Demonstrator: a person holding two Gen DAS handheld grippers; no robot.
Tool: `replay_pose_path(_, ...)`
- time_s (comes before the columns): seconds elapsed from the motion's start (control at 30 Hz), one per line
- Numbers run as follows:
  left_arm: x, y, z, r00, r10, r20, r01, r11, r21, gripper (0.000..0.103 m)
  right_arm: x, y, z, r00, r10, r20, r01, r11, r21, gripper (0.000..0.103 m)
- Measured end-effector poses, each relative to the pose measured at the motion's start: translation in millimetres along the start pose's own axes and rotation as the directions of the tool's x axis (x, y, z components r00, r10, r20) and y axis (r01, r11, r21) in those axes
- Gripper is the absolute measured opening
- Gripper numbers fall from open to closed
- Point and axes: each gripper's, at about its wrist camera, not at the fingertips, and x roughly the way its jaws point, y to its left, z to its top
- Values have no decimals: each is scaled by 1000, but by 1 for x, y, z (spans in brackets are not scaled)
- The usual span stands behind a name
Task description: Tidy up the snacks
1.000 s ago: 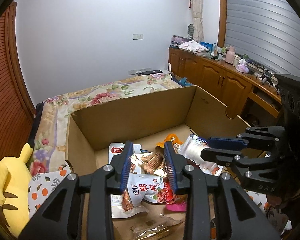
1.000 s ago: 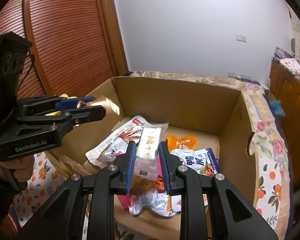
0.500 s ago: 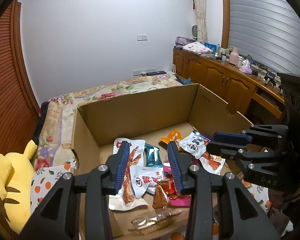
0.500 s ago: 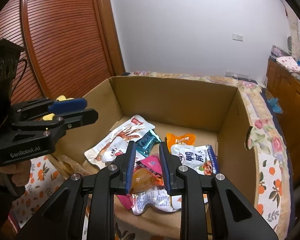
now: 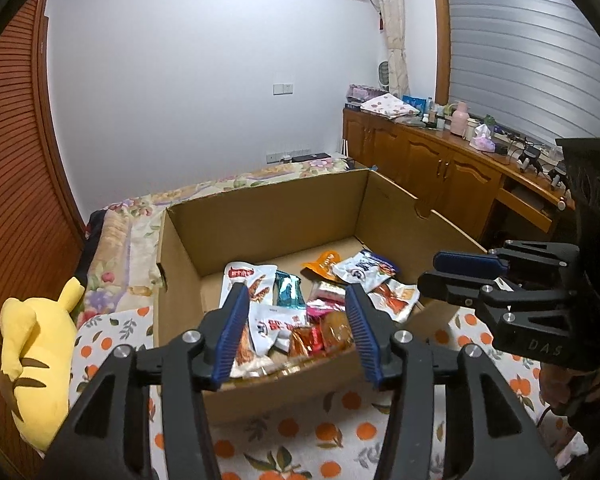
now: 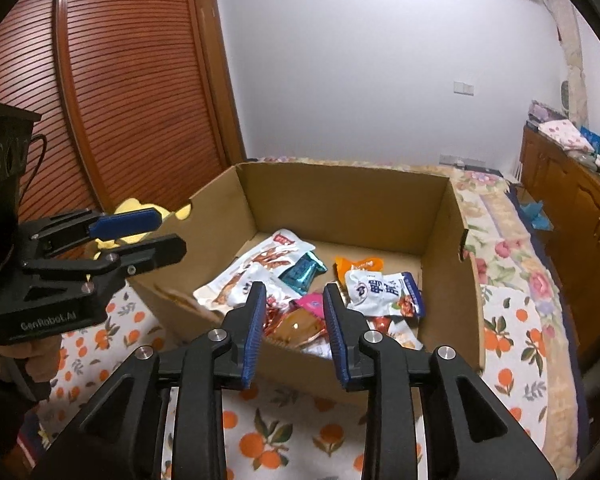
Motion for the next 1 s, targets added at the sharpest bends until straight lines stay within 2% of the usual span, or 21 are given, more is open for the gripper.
replay_pose_path(0.13, -9, -5, -8, 1000, 3, 1, -3, 1000, -8, 54, -13, 6, -6, 1000, -6, 11, 6, 1000, -2, 34)
replay_pose_path(0.23, -15, -9, -14, 1000, 6, -1, -6, 1000, -7, 58, -22, 6, -9, 999, -22, 24, 22, 1000, 3, 43)
replay_pose_path(0.37, -26, -14, -21, 1000, 8, 21, -8, 1000, -7, 73, -31, 9, -15, 998, -48, 32, 48, 999, 7, 50)
replay_pose_path(0.5, -36, -16, -25, 999, 17, 30, -17, 1000, -11, 77, -40, 13, -21, 997, -71, 42, 71, 997, 7, 58)
replay_pose_path(0.67, -48, -17, -29, 999, 18, 42, -17, 1000, -20, 78, -53, 16, -25, 992, -108, 69, 108, 994, 7, 74)
replay_pose_path(0.73, -52, -17, -30, 999, 16, 42, -15, 1000, -26, 81, -58, 16, -26, 990, -117, 82, 116, 993, 16, 77)
replay_pose_path(0.8, -57, -17, -32, 999, 17, 43, -15, 999, -33, 91, -63, 16, -26, 988, -123, 92, 121, 992, 27, 79)
replay_pose_path(0.87, -63, -17, -33, 998, 20, 53, -18, 999, -36, 91, -68, 17, -26, 987, -126, 100, 123, 992, 31, 82)
replay_pose_path(1.0, -73, -17, -33, 997, 44, 66, -41, 998, -40, 100, -75, 19, -25, 984, -135, 114, 132, 991, 32, 85)
